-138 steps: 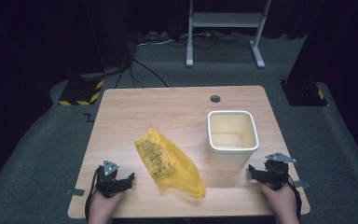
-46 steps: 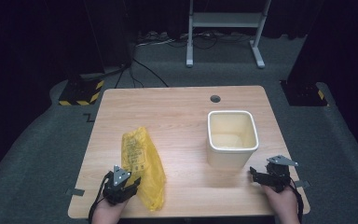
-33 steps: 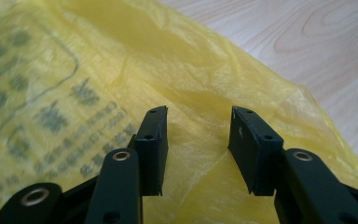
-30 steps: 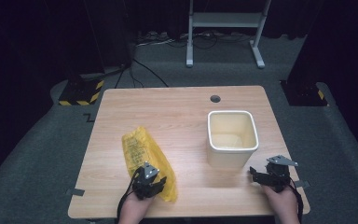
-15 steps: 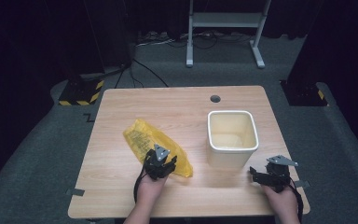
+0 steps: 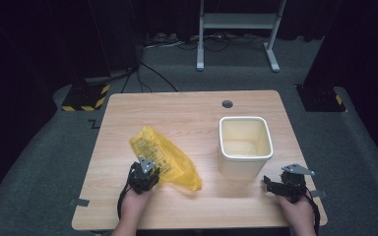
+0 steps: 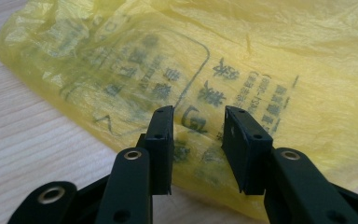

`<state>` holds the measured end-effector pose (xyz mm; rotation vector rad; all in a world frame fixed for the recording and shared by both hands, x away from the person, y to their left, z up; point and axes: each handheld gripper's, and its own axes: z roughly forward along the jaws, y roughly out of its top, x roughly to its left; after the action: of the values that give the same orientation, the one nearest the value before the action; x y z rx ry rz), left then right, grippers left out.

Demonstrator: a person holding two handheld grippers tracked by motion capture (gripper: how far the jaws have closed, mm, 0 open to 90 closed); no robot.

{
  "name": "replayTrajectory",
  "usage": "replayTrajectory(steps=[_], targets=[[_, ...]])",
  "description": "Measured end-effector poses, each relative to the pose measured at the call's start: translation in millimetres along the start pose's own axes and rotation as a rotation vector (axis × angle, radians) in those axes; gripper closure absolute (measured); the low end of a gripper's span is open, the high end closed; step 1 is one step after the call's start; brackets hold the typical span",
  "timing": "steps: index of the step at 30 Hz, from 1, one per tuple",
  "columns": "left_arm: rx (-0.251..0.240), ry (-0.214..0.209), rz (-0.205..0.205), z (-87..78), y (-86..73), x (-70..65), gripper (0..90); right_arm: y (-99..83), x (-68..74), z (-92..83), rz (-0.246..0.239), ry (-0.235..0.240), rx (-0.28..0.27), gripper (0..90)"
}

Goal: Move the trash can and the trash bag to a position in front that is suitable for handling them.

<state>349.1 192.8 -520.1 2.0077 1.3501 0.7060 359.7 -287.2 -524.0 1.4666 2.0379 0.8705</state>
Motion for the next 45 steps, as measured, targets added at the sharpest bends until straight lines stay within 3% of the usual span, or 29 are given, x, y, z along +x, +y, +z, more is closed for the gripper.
replayTrajectory(steps=[7, 11, 13, 16, 18, 19, 21, 22, 24, 29, 31, 32, 35, 36, 38, 43, 45], targets=[[-0.008, -0.022, -0.022, -13.6, -13.2, -14.5, 63.0, -0.2, 0.4, -0.1, 0.001, 0.001, -0.001, 14.5], [0.003, -0.066, 0.029, -22.3, -14.2, -41.1, 62.0, -0.2, 0.3, -0.1, 0.0, 0.002, -0.001, 14.5], [0.0, -0.083, 0.034, -24.3, -13.8, -45.8, 61.7, -0.2, 0.3, -0.2, -0.003, 0.004, -0.002, 14.5], [-0.02, -0.149, 0.079, -31.4, -8.9, -59.9, 60.7, -0.2, 0.4, -0.2, -0.003, 0.004, -0.001, 14.5], [-0.033, -0.153, 0.091, -33.4, -6.8, -61.6, 60.1, -0.2, 0.4, -0.2, -0.003, 0.004, -0.001, 14.5], [-0.059, -0.151, 0.111, -36.6, -1.4, -58.1, 59.7, -0.2, 0.4, -0.2, -0.003, 0.004, -0.001, 14.5], [-0.066, -0.146, 0.113, -37.2, 0.9, -52.4, 59.7, -0.2, 0.4, -0.2, -0.004, 0.005, -0.001, 14.5], [-0.059, -0.16, 0.114, -34.7, 3.6, -37.3, 59.7, -0.3, 0.5, -0.4, -0.005, 0.005, -0.001, 14.5], [-0.032, -0.182, 0.142, -30.6, 1.4, -27.7, 59.9, -0.4, 0.6, -0.5, -0.005, 0.005, -0.001, 14.5], [0.015, -0.213, 0.217, -22.9, -8.7, -30.8, 58.9, -0.4, 0.6, -0.4, -0.005, 0.006, -0.001, 14.5], [0.005, -0.234, 0.201, -20.2, -11.3, -32.7, 58.1, -0.4, 0.6, -0.4, -0.005, 0.005, -0.001, 14.5], [-0.005, -0.246, 0.17, -17.0, -10.8, -32.1, 58.0, -0.4, 0.8, -0.5, -0.003, 0.005, 0.0, 14.6], [-0.008, -0.242, 0.155, -12.9, -8.8, -29.2, 58.3, -0.5, 1.0, -0.6, -0.003, 0.004, -0.001, 14.8], [-0.017, -0.229, 0.125, -7.5, -6.0, -26.3, 58.6, -0.6, 1.1, -0.6, -0.002, 0.005, -0.002, 14.8], [-0.02, -0.224, 0.108, -4.4, -4.3, -24.9, 59.0, -0.6, 1.1, -0.6, -0.002, 0.005, -0.002, 14.8], [-0.028, -0.151, 0.029, 11.3, 7.0, -16.5, 62.6, -0.6, 1.1, -0.6, -0.002, 0.005, -0.002, 14.8], [-0.031, -0.106, 0.019, 15.5, 10.8, -15.0, 63.9, -0.6, 1.1, -0.7, -0.002, 0.004, -0.001, 14.8]])
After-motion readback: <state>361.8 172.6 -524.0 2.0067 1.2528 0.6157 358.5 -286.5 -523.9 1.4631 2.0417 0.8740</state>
